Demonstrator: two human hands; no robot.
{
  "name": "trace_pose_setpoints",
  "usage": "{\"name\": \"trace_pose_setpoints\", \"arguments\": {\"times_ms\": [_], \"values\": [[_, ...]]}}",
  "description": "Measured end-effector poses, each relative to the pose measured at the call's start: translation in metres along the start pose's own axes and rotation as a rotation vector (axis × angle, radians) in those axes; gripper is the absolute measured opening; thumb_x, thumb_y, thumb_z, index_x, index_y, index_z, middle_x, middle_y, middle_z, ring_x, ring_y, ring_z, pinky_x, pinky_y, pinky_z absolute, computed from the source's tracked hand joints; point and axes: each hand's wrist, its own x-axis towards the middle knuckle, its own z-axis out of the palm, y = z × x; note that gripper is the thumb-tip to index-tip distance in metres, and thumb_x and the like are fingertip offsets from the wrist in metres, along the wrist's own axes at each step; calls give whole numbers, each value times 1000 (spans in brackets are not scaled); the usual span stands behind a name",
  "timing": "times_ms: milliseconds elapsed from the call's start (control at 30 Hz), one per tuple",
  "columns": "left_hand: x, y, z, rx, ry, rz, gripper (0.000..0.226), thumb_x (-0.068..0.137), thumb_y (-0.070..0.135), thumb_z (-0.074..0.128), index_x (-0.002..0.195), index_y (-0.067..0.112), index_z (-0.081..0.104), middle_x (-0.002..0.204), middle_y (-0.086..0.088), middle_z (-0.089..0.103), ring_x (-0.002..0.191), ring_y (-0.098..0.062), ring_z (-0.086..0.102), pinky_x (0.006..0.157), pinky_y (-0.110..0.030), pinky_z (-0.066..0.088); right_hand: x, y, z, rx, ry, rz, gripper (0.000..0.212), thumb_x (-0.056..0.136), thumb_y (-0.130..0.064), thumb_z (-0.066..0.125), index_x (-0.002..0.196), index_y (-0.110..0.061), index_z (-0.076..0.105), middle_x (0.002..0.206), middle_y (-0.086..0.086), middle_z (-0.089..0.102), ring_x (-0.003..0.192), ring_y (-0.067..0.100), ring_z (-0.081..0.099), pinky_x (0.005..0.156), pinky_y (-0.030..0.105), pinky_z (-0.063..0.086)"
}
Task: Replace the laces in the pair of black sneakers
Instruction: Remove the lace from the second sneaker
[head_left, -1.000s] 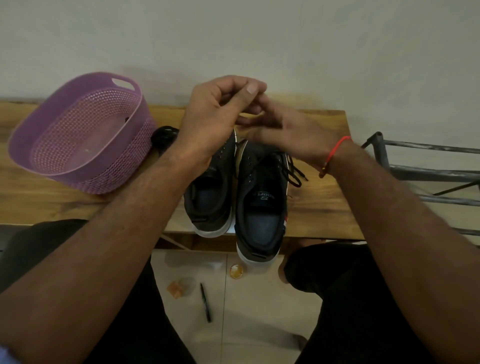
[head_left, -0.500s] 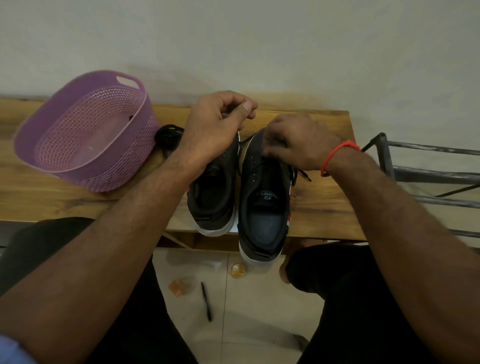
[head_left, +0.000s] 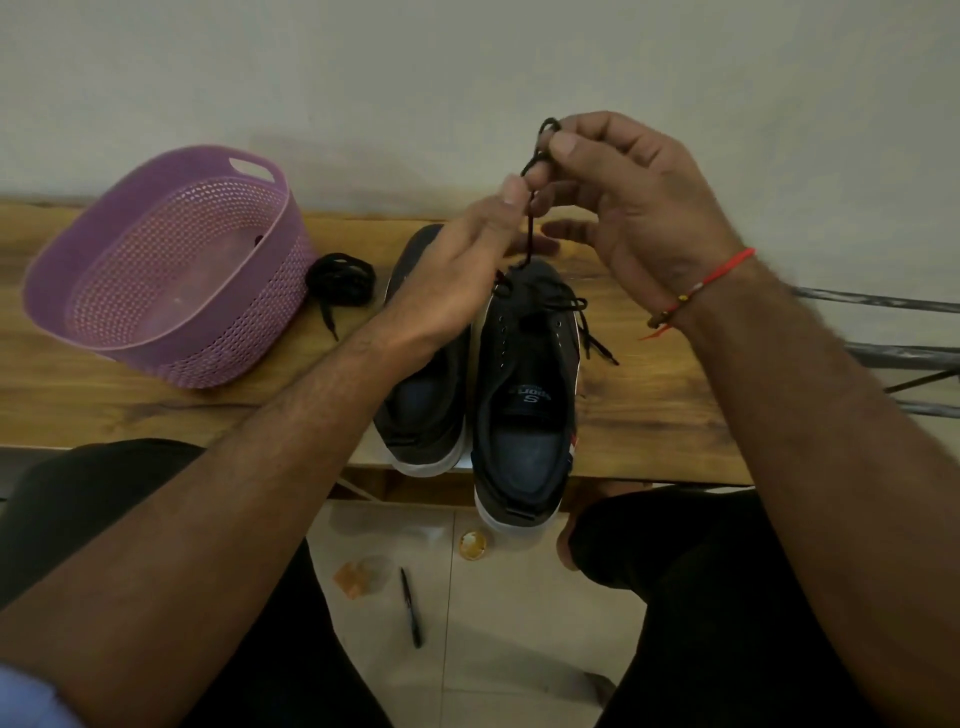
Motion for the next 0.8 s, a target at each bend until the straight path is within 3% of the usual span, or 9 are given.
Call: {"name": "trace_pose_setpoints", "arguments": {"times_ms": [67,167,233,367,467,533,600,700,800], "values": [[-1,1,2,0,-52,7,35,107,37,47,134,19,58,102,1,76,104,-10,71,89,-15,51,1,-3,-4,116,65,29,6,97,-15,58,99,-12,61,94,9,71,81,25,60,73,38,51],[1,-1,-4,49,-8,15,22,106,28,52,118,20,69,81,3,70,87,-19,73,89,-28,57,4,-4,-17,231,276,99,4,94,-20,56,94,-16,57,100,6,75,79,21,63,69,32,49],[5,-4,-10,13,55,-6,22,106,28,52,109,20,73,79,2,66,77,-20,69,85,-36,59,5,-2,-28,237,433,161,5,93,-22,55,90,-18,57,99,2,77,77,20,64,69,31,48],[14,-11,-29,-45,300,6,17,102,27,60,105,19,75,78,6,68,78,-13,65,82,-32,54,6,8,-46,27,594,345,10,84,-26,55,85,-19,61,78,-5,73,69,22,64,68,33,49],[15,-5,-37,-186,449,123,16,100,21,62,108,15,75,89,0,74,91,-18,69,88,-32,55,9,19,-45,-316,494,432,10,86,-27,59,88,-19,64,78,-5,71,70,21,65,68,32,51],[14,1,-37,-205,471,181,15,100,19,62,108,14,74,95,-2,75,97,-20,70,91,-32,55,8,27,-37,-680,381,374,9,90,-24,62,98,-21,65,97,-5,70,84,14,65,71,19,47],[13,5,-35,-173,414,200,16,100,16,63,111,12,73,96,-3,76,98,-22,72,96,-38,56,7,33,-29,-859,216,297,37,89,-23,68,125,-23,58,124,-5,61,101,6,58,80,10,42],[9,9,-28,-197,229,191,18,97,7,64,113,10,73,99,-4,77,98,-25,73,98,-43,56,4,39,-8,-623,-120,170,75,86,-29,75,149,-27,35,152,-3,43,137,8,39,113,31,36],[4,17,-23,-309,122,180,18,96,1,63,110,9,72,97,-4,77,93,-23,73,93,-42,58,6,50,11,-529,-279,10,53,93,-23,68,140,-12,44,135,4,60,129,8,52,107,40,46]]}}
